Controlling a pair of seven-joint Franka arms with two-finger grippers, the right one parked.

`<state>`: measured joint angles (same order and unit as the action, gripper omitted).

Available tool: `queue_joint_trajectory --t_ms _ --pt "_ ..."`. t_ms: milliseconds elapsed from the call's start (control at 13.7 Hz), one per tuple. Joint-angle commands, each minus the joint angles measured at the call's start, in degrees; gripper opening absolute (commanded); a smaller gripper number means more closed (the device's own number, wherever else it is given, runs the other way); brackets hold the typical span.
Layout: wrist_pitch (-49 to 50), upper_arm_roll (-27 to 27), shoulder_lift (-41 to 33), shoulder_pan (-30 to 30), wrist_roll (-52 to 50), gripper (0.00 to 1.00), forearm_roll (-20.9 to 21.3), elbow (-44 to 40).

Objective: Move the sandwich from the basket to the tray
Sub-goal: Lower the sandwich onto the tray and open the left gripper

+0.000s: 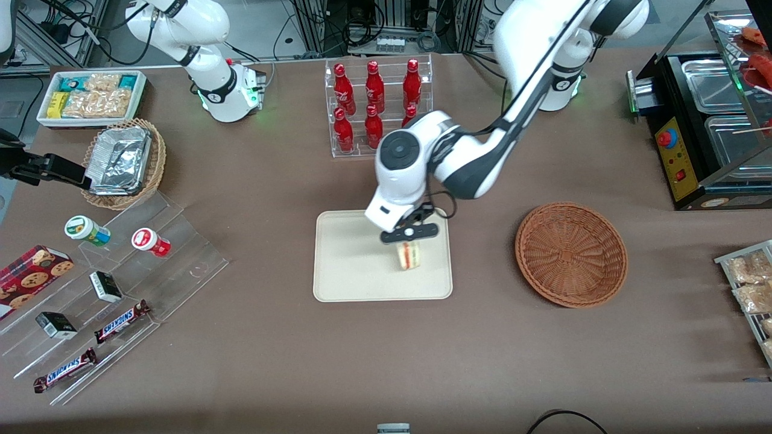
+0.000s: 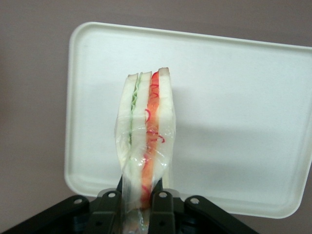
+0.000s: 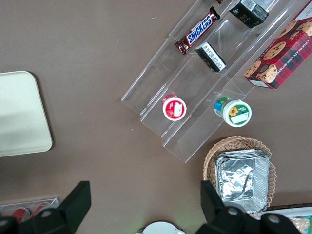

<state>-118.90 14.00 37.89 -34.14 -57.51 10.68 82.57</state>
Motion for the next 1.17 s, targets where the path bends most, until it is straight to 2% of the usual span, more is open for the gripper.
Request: queue_joint_trajectory --t_ms 0,146,365,438,510,583,802,948,1094 --pt "-4.6 -0.5 5.6 -2.2 -0.6 0.20 3.0 -4.8" --pt "-6.1 -0.6 7.7 -3.6 -0.8 0.20 5.5 -5.3" --pt "-6.3 -0.7 9.7 -4.0 -0.7 0.21 5.8 -6.5" --pt "-6.3 -0.7 9.9 -4.0 -0.1 0.31 5.8 -6.5" --pt "-6.3 -0.7 10.0 -4.0 0.0 0.73 6.5 -6.5" --pt "-6.3 -0.7 9.8 -3.9 0.1 0.99 8.5 -6.4" --pt "-5.4 -0.7 6.4 -2.8 -1.2 1.00 8.7 -6.5" --pt "-1.9 -1.6 1.6 -1.9 -4.3 1.00 5.6 -5.9" --pt "2.8 -1.9 -3.7 1.1 -4.9 1.00 4.4 -5.6"
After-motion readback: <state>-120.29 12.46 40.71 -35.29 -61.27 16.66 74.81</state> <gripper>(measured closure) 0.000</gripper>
